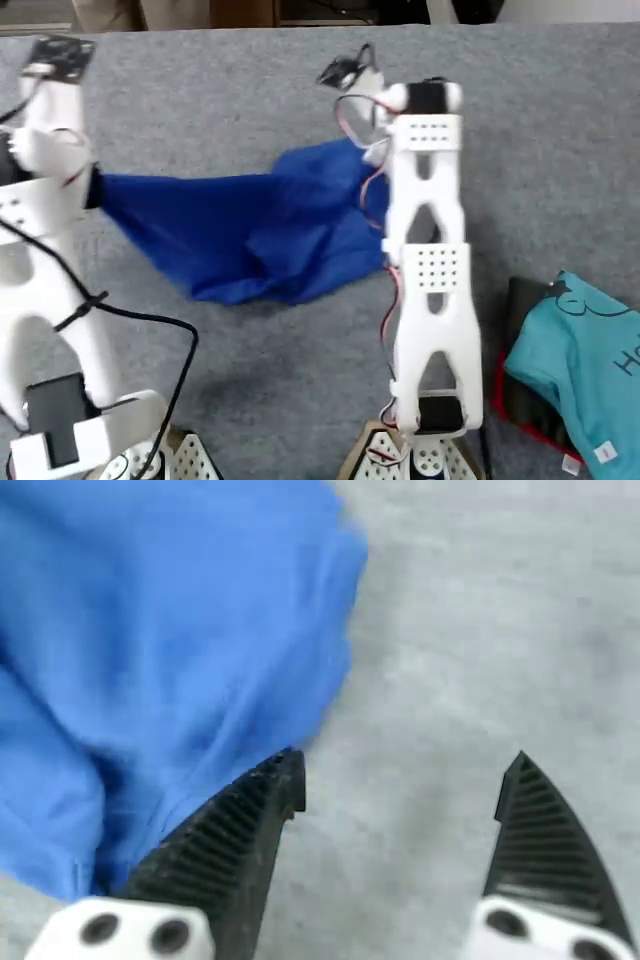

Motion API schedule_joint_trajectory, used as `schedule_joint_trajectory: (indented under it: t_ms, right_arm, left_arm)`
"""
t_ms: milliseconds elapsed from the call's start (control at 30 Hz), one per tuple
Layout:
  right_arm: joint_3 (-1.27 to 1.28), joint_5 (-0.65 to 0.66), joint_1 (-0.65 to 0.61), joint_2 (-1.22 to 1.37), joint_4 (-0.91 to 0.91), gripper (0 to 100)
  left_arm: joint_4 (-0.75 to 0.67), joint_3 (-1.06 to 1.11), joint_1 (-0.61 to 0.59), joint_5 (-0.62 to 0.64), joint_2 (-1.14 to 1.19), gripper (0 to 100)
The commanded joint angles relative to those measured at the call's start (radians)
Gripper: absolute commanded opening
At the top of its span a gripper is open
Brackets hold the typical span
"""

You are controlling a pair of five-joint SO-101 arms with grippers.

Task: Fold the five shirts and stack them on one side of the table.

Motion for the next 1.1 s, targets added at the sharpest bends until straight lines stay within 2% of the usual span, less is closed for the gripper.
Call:
schedule_joint_trajectory:
  t_ms: [0,333,433,533,567,800,967,1067]
  right_arm:
    - [0.088,-0.037,-0.068,-0.058,-0.003,30.6]
    - [0.093,-0.104,-0.234,-0.033,-0.011,29.1]
    - [0.093,-0.124,-0.237,-0.027,-0.008,20.1]
    - [0.102,-0.129,-0.231,-0.015,-0.011,6.1]
    - [0.091,-0.129,-0.222,-0.005,-0.005,0.5]
    - [0.096,-0.123,-0.036,-0.019,0.015,0.4]
    - [0.114,-0.086,0.105,-0.048,0.015,0.4]
    - [0.196,-0.086,0.117,-0.113,0.017,0.5]
  left_arm:
    - [0.009,-0.037,-0.077,-0.02,-0.038,2]
    - [0.009,-0.037,-0.103,-0.015,-0.042,2]
    - [0.009,-0.037,-0.133,-0.014,-0.047,11]
    - [0.009,-0.037,-0.189,-0.012,-0.047,22]
    - [0.009,-0.037,-0.207,-0.012,-0.047,25]
    - [0.009,-0.034,-0.247,-0.015,-0.036,26]
    - [-0.021,0.06,-0.186,-0.015,-0.036,26]
    - [-0.092,0.193,-0.132,-0.014,-0.036,26]
